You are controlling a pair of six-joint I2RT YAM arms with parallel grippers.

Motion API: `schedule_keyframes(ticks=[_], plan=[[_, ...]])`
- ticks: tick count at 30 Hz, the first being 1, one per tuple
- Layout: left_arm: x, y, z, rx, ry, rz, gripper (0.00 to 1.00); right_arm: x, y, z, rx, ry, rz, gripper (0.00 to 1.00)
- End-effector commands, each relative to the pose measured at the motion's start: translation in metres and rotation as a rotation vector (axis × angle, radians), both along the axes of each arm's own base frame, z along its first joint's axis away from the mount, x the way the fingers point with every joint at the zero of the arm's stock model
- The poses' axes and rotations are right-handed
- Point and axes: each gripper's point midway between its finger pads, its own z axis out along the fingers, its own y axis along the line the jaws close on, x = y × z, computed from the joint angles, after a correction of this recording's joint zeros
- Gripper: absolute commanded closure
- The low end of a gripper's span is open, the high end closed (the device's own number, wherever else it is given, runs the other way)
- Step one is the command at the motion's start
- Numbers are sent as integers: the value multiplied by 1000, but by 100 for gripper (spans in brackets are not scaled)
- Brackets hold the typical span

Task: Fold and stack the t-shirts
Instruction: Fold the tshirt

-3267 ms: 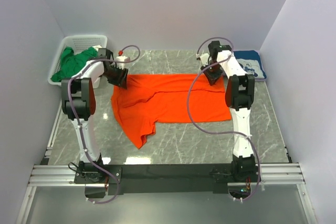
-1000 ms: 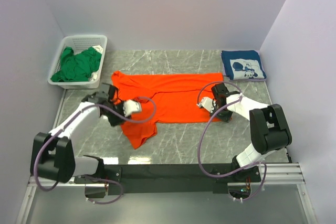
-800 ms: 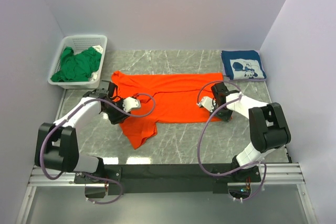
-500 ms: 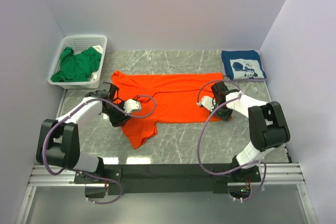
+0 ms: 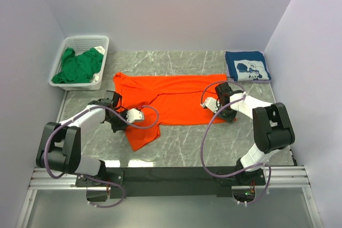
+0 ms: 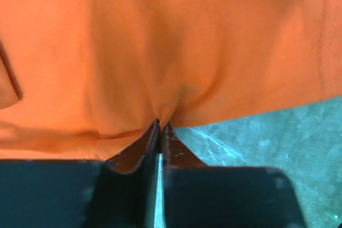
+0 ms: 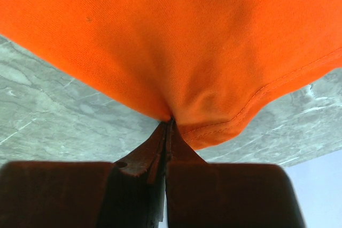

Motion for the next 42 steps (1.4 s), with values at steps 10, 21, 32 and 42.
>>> schedule_keyframes(ticks=[10, 21, 32, 42], plan=[[-56, 11, 27, -40, 63, 22, 99, -20, -10, 20, 35, -34, 8, 100], [-41, 10, 55, -147, 64, 112, 99, -17, -6, 50, 92, -66, 13, 100], [63, 19, 102, -238, -4, 214, 99, 69, 2, 74, 105, -103, 6, 100], [130, 32, 74, -239, 8, 291, 99, 148, 2, 48, 37, -113, 3, 100]])
